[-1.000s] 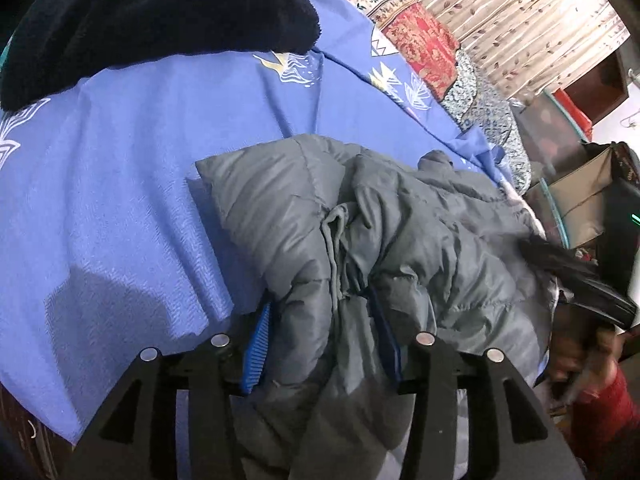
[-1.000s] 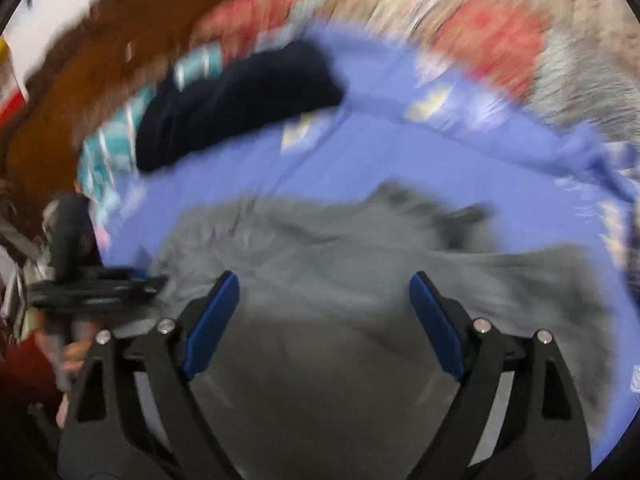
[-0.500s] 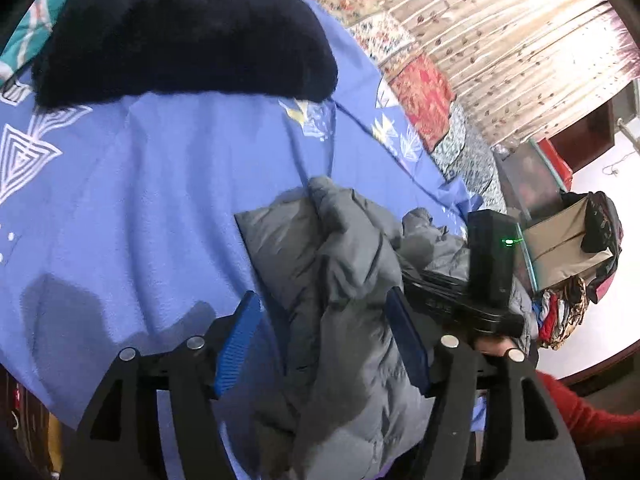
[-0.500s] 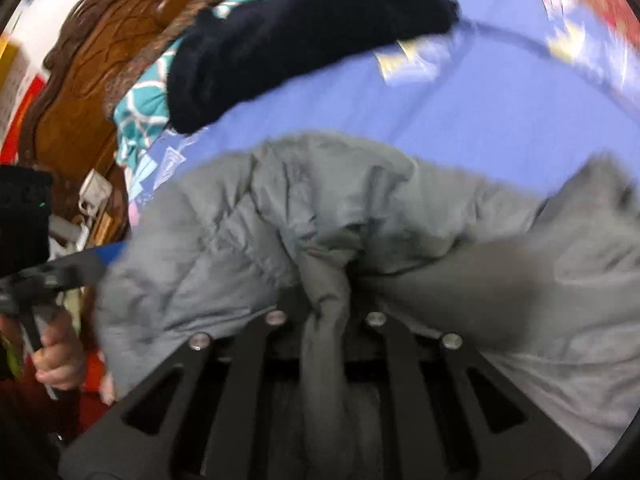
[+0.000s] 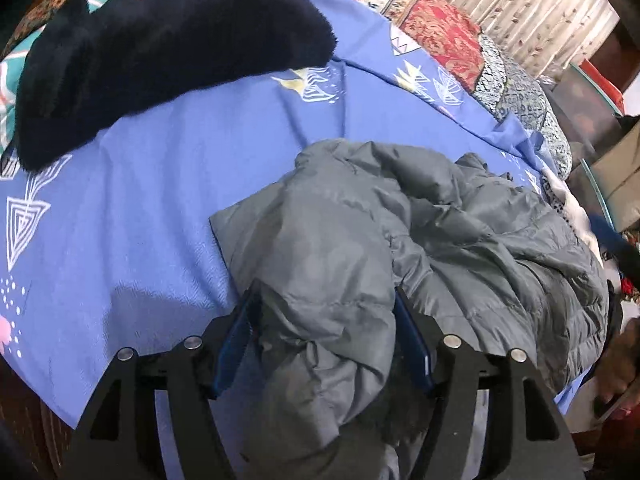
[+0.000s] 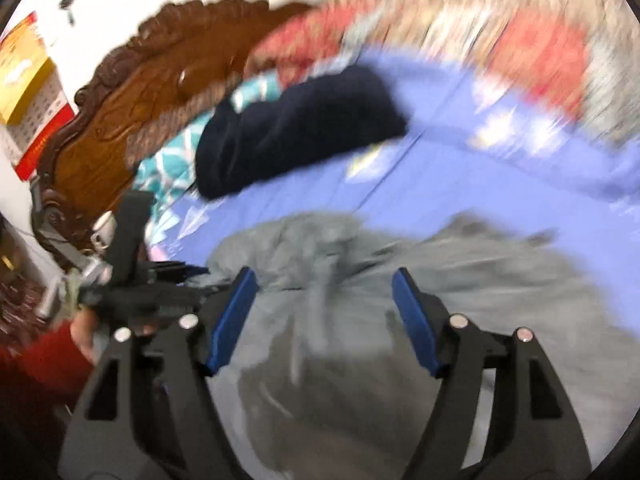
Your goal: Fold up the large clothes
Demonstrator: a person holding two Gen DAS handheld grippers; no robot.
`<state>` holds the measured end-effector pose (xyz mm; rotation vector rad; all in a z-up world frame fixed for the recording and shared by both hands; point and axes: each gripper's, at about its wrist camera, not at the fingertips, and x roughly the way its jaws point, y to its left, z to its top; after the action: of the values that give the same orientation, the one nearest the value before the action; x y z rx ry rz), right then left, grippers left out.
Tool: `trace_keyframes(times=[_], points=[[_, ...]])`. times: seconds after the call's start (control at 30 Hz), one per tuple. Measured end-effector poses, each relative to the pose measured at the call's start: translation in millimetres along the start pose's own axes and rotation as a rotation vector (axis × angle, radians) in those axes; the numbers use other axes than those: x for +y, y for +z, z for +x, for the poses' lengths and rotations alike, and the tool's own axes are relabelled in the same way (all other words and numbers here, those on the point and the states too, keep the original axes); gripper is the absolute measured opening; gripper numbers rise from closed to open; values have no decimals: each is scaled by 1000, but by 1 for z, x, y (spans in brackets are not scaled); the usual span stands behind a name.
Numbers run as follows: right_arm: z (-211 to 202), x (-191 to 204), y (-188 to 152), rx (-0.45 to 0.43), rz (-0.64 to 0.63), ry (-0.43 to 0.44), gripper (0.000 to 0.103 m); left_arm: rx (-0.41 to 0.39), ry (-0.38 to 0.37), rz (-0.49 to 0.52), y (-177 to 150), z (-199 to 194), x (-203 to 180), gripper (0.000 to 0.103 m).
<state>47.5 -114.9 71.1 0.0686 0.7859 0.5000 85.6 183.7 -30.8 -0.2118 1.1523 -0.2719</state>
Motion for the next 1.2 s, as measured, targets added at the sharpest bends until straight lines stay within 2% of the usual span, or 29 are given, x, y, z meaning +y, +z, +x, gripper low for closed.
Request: trace_keyframes(times=[0.1, 0.13, 0.2, 0.23, 0.27, 0.3, 0.33, 0.37, 0.43, 0.47, 0.5, 0.57, 0.67, 0.7, 0.73, 0.77, 0.8, 0.93, 1.03, 1.1, 1.2], points=[[-29, -64, -12, 40, 36, -249, 71, 3, 12, -3, 2, -1, 0, 85], [-29, -84, -15, 68, 80, -284, 74, 2, 19, -1, 4, -1, -1, 85], [-12, -141, -25, 207, 241, -293, 76, 0, 35, 3, 4, 0, -3, 85], [2, -164, -33, 295, 324, -258, 73, -2, 43, 5, 4, 2, -5, 85], [10, -178, -41, 323, 396, -201, 56, -3, 55, 9, 4, 3, -6, 84], [14, -188, -47, 308, 486, -113, 15, 0, 64, 13, 5, 5, -7, 82], [9, -193, -48, 265, 532, -93, 9, 5, 73, 20, 5, 6, -7, 76], [-7, -193, -47, 151, 559, -104, 7, 8, 81, 23, 5, 7, -9, 72], [-29, -198, -56, 29, 631, -175, 6, 16, 109, 31, 6, 10, -9, 70], [-28, -202, -66, 28, 681, -198, 6, 21, 124, 43, 6, 14, -10, 70], [-18, -209, -81, 69, 730, -224, 6, 24, 127, 50, 7, 17, -10, 70], [-1, -217, -108, 151, 783, -200, 6, 33, 125, 53, 9, 21, -10, 70], [-30, -209, -102, 67, 754, -178, 18, 38, 116, 49, 13, 11, -11, 70], [-44, -206, -98, 43, 732, -176, 45, 27, 106, 60, 14, 1, -12, 70], [-56, -204, -95, 26, 716, -185, 90, 15, 94, 73, 14, -8, -12, 70], [-74, -200, -93, -12, 690, -196, 98, 2, 74, 86, 15, -18, -12, 70], [-88, -197, -93, -29, 666, -198, 97, -4, 59, 90, 15, -25, -10, 71], [-101, -205, -110, 89, 681, -209, 97, -35, -18, 74, 15, -42, 2, 93], [-91, -217, -130, 137, 737, -162, 97, 11, -50, 68, 15, -31, 5, 94], [-79, -221, -141, 150, 788, -83, 97, 66, -94, 62, 14, -16, 6, 94], [-52, -222, -151, 199, 827, -40, 97, 139, -115, 56, 7, 9, 9, 95]])
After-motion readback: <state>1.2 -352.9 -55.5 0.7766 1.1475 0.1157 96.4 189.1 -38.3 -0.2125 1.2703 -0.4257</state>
